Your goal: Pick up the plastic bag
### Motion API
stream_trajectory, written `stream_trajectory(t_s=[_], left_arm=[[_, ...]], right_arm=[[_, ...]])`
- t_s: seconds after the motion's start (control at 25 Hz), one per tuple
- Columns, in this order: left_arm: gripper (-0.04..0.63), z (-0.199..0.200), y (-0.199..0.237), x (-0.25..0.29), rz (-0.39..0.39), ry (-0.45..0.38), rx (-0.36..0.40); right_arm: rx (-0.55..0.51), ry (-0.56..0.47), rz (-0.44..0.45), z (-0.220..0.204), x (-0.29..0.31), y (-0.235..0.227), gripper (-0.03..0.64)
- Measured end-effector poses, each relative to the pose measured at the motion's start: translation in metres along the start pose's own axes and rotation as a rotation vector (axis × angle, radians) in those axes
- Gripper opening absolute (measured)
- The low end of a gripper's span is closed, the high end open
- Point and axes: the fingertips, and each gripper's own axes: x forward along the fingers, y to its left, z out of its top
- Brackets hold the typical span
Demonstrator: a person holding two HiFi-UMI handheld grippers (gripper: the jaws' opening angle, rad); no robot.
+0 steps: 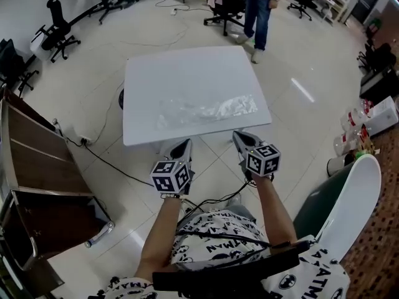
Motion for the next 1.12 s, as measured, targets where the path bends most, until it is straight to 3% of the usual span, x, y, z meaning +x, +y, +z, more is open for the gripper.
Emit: stream_trajectory(t_s=[0.16,0.44,0.6,1.12], left_arm=[[-0.002,-0.001,-0.019,0.002,0.022,-0.025,-0.012],[-0.002,0.006,-0.035,0.005,0.071,-0.063,0.006],[-0.002,0.013,-0.043,0.005,0.098,-0.075,0.032],[-0.002,0.023,-0.051,0.007,0.105,-0.075,0.064]], right_arm=[[-0.031,0.004,-0.029,0.007,-0.029,-0.002,0.000],[-0.064,-0.075,0.013,0.043,-0.037,-0.004,-0.002],[-0.116,-0.055,0.034,0.040,-0.030,-0.003,0.000],[-0.086,-0.040,0.020,0.026,-0.030,-0.014,0.000]])
